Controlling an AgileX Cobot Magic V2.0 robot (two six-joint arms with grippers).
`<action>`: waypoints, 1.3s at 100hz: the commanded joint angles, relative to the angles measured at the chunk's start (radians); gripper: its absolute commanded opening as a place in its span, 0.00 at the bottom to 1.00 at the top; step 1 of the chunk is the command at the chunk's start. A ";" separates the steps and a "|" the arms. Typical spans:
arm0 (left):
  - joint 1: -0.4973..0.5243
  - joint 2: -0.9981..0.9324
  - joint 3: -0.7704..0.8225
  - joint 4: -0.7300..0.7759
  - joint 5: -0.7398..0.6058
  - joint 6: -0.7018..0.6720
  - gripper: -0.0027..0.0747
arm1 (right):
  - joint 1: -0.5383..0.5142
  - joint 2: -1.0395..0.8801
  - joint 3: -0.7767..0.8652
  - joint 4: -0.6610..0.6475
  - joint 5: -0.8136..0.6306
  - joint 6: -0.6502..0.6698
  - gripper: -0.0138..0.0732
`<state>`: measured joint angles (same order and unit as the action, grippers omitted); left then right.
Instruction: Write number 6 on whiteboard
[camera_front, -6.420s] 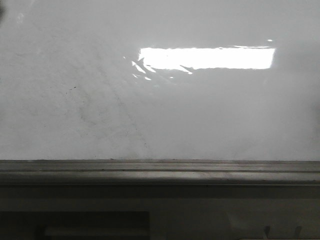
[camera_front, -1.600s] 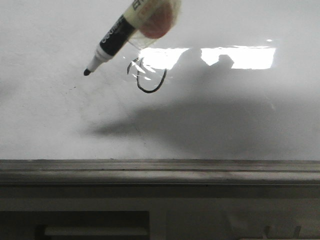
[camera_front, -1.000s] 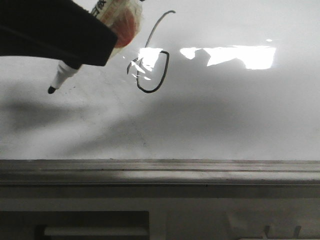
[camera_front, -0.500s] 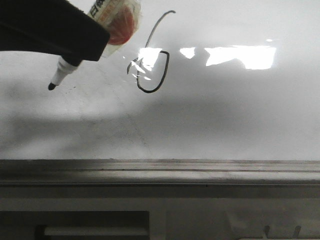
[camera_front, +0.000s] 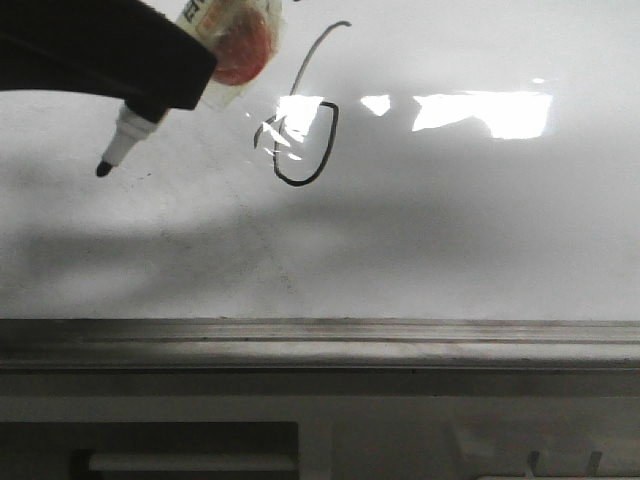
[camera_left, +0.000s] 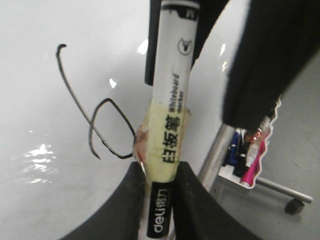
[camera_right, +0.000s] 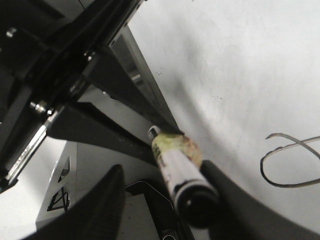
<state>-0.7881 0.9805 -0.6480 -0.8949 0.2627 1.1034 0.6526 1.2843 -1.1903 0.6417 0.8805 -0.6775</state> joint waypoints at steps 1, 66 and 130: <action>-0.006 -0.023 -0.034 -0.031 -0.076 -0.025 0.01 | -0.031 -0.025 -0.032 0.027 -0.043 -0.016 0.71; 0.018 -0.069 0.098 -0.444 -0.585 -0.173 0.01 | -0.234 -0.365 0.296 0.044 -0.243 0.021 0.69; 0.018 0.036 0.080 -0.470 -0.591 -0.180 0.01 | -0.234 -0.375 0.340 0.064 -0.268 0.021 0.69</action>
<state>-0.7701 1.0195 -0.5374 -1.3747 -0.3011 0.9327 0.4226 0.9250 -0.8266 0.6747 0.6643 -0.6568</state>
